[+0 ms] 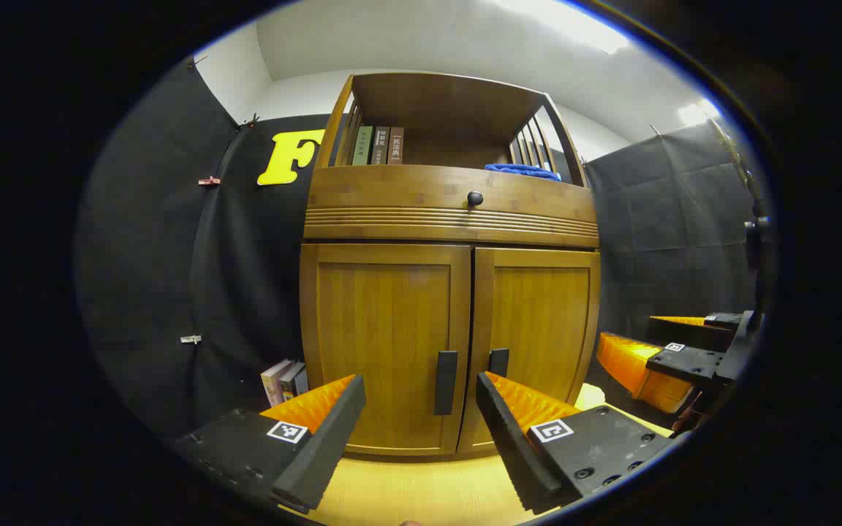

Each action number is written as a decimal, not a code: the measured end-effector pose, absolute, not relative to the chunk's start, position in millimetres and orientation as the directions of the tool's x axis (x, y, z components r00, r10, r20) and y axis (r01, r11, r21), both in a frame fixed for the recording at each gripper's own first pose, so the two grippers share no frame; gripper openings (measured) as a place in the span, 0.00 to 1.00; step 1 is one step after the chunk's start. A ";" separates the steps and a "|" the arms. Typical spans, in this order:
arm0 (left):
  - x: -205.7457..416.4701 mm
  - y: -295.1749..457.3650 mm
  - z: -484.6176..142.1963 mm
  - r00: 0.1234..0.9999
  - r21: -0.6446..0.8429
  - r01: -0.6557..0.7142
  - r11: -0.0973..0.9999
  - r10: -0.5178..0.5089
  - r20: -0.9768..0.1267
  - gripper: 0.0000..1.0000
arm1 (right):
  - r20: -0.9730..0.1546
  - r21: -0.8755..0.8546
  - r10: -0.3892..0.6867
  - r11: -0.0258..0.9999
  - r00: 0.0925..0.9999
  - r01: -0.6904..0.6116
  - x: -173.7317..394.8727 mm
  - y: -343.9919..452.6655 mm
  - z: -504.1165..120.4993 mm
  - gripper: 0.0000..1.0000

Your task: Open the right door of the double-door shoe cabinet with the right hand, and open the left door with the left hand.

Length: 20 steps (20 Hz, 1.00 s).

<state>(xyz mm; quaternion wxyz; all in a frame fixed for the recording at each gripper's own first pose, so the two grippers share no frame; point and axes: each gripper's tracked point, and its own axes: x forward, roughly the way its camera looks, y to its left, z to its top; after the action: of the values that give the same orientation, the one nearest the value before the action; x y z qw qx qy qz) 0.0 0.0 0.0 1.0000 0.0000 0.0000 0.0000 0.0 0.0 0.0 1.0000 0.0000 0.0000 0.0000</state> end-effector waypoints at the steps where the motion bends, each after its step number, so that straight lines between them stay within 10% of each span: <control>1: 0.3 0.3 -0.2 1.000 -0.001 0.001 1.000 -0.001 0.003 0.95 | -0.002 0.001 0.000 1.000 1.000 0.000 -0.2 0.3 -0.6 0.99; 20: 9.1 9.1 -4.1 1.000 0.001 0.012 1.000 -0.012 -0.008 0.95 | -0.028 -0.003 -0.004 1.000 1.000 0.004 1.8 2.4 -8.3 0.99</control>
<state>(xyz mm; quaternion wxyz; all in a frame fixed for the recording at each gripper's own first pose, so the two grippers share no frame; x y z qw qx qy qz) 9.1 9.1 -4.1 1.0000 0.0005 0.0042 -0.0062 1.8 2.4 -8.3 0.9999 -0.0013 0.0139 -0.0019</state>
